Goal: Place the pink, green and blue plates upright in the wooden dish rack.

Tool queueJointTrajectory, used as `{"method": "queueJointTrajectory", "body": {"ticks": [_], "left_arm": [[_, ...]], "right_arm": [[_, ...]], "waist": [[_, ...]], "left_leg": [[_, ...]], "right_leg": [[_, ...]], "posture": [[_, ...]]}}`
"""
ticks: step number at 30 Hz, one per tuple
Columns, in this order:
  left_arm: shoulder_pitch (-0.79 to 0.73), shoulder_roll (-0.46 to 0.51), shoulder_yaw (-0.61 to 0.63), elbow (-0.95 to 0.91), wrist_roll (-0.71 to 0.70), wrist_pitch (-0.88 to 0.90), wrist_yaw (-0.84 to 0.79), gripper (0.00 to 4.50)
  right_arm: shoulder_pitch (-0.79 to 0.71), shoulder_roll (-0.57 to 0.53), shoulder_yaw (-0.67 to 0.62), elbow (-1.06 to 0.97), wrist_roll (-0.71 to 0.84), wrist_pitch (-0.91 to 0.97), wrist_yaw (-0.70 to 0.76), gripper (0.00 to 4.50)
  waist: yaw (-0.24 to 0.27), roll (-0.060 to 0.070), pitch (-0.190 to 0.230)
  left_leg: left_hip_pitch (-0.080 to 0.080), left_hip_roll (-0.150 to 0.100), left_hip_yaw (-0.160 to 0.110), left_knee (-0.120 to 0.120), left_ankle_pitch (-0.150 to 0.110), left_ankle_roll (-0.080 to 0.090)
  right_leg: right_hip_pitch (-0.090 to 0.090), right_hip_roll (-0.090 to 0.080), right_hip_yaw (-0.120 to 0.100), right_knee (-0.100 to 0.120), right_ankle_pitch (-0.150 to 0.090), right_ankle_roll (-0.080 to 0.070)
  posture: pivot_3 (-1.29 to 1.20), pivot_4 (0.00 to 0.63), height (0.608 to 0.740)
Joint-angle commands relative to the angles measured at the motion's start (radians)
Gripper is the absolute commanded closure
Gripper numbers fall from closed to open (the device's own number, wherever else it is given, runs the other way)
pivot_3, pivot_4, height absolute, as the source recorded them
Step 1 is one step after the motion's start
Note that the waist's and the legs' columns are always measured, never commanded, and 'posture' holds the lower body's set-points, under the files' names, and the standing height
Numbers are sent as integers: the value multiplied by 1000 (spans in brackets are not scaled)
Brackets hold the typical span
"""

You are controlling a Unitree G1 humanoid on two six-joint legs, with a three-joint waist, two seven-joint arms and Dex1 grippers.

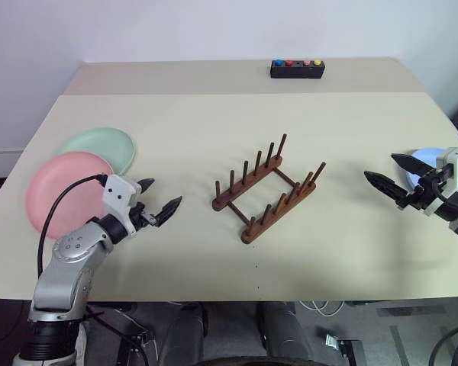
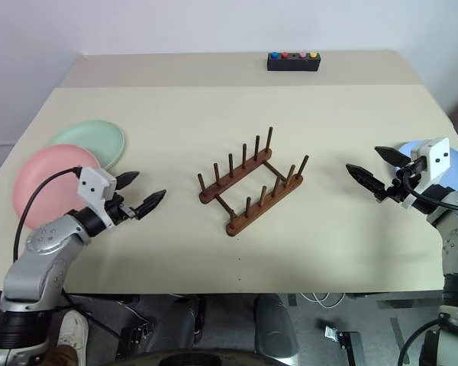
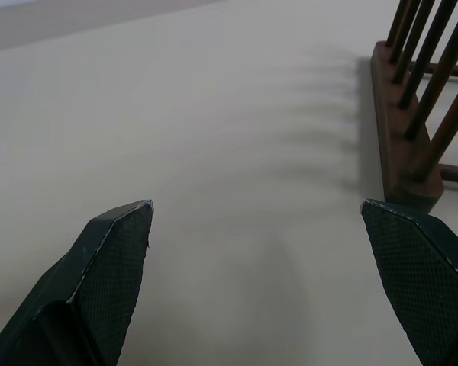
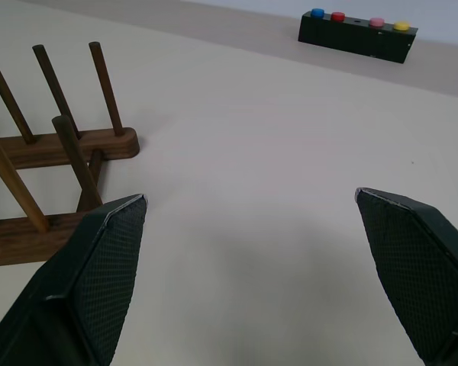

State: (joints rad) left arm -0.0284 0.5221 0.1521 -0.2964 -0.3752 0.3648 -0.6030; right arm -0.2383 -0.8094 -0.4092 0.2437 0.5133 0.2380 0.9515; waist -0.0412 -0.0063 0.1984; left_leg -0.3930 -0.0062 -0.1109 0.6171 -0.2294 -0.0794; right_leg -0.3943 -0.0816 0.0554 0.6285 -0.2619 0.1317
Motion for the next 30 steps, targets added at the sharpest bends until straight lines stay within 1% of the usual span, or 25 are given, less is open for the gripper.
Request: {"method": "queueJointTrajectory", "body": {"ticks": [1, 5, 8, 11, 14, 16, 22, 24, 26, 29, 30], "left_arm": [[12, 17, 35, -33, -4, -29, -8, 0], [1, 21, 39, -10, 9, -40, 2, 0], [-17, 22, 32, -54, -21, -12, -6, 0], [-4, 33, 21, -71, -1, 0, -1, 0], [17, 40, 27, -107, -16, 20, -5, 0], [36, 56, 35, -130, -36, 37, -27, 0], [72, 141, 5, -193, -145, 126, -177, 0], [70, 183, -55, -207, -141, 136, -249, 0], [62, 205, -118, -203, -117, 120, -295, 0], [0, 188, -230, -139, -69, 102, -329, 0], [-15, 183, -247, -122, -65, 96, -342, 0]], "right_arm": [[-34, -3, -12, 11, -5, -27, 3, 57], [-70, 16, 9, 49, -22, -51, -4, 57], [-85, 13, 10, 37, -18, -47, -2, 57], [-58, 9, 6, 5, -17, -39, -7, 57], [-25, 6, 9, -37, -12, -22, -2, 57], [-6, 8, 4, -70, -4, -9, -8, 57], [55, 22, -13, -134, 8, 2, -22, 57], [82, 37, -19, -162, 14, 5, -36, 57], [102, 50, -18, -190, 16, 8, -49, 57], [158, 68, -8, -278, 21, 36, -71, 57], [174, 73, -3, -311, 23, 45, -79, 57]], "waist": [[-1, 0, 0], [0, 0, 0], [2, 0, 0], [3, 0, 0], [2, 0, 0], [2, 0, 0], [0, 0, 0], [1, 0, 0], [2, 0, 0], [5, 1, 0], [5, 1, 0]], "left_leg": [[0, 0, 0, 0, 0, 0], [0, 0, 0, 0, 0, 0], [0, 0, 0, 0, 0, 0], [0, 0, 0, 0, 0, 0], [0, 0, 0, 0, 0, 0], [0, 0, 0, 0, 0, 0], [0, 0, 0, 0, 0, 0], [0, 0, 0, 0, 0, 0], [0, 0, 0, 0, 0, 0], [0, 0, 1, 0, 0, 0], [0, 0, 1, 0, 0, 0]], "right_leg": [[0, 0, 0, 0, 0, 0], [0, 0, 0, 0, 0, 0], [0, 0, 0, 0, 0, 0], [0, 0, 0, 0, 0, 0], [0, 0, 0, 0, 0, 1], [0, 0, 0, 0, 0, 0], [0, 0, 0, 0, 0, 0], [0, 0, 0, 1, 0, -1], [0, 0, 0, 0, 0, -1], [0, 0, 0, 0, 0, -1], [0, 0, 0, 0, 0, -1]], "posture": [[0, 150, 734], [0, 150, 734], [0, 150, 734], [0, 150, 734], [0, 150, 734], [0, 150, 734], [0, 150, 734], [0, 150, 734], [0, 150, 734], [0, 150, 734], [0, 150, 734]]}}
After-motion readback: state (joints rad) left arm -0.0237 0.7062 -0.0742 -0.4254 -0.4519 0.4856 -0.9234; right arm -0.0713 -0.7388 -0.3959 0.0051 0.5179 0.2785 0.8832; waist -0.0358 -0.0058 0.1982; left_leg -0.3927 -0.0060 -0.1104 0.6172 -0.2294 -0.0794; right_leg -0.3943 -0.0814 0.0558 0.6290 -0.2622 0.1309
